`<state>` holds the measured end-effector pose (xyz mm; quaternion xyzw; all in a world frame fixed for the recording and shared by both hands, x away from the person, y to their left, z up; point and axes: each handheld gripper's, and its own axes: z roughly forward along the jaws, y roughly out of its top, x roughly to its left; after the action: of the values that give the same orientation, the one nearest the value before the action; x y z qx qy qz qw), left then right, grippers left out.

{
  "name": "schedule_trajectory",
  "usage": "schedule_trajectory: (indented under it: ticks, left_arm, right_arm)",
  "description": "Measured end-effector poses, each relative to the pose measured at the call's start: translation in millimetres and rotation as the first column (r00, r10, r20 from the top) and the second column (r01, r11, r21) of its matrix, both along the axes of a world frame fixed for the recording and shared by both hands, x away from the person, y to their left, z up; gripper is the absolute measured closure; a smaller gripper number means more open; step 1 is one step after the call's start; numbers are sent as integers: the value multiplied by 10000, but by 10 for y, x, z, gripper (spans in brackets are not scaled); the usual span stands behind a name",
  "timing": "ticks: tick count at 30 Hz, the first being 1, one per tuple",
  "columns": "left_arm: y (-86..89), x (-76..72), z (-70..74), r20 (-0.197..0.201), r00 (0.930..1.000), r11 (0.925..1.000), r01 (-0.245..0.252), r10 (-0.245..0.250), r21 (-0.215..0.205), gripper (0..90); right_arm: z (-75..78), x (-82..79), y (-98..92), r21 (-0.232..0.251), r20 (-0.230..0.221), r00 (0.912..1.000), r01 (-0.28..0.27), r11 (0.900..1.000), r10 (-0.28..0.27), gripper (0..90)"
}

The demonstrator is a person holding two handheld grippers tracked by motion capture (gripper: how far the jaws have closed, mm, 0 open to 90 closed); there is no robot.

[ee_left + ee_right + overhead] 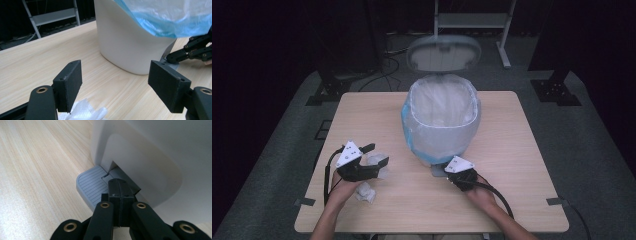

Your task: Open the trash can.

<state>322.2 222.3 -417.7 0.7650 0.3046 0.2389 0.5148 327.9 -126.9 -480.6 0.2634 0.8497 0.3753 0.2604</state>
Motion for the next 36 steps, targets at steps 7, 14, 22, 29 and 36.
schedule_trajectory:
  ticks: [7,14,22,29,36]
  left_arm:
    - [62,13,-29,-260,9997,9996,4,3,272,268]
    - [139,39,-84,-704,9975,9979,130,-85,629,276]
    - [194,108,-188,-1128,9935,9923,274,-137,1208,335]
    - [206,157,-287,-1536,9881,9850,388,-127,1680,429]
    - [217,178,-368,-1903,9817,9800,410,-32,1949,503]
  right_arm:
    - [12,21,-9,19,-101,9999,-88,10000,88,900]
    - [17,34,-16,94,-266,9996,-74,9999,77,900]
    - [16,38,-23,89,-239,9996,-124,9999,126,900]
    - [18,43,-27,96,-269,9995,-151,9998,154,900]
    - [18,41,-24,86,-267,9995,-153,9998,156,900]
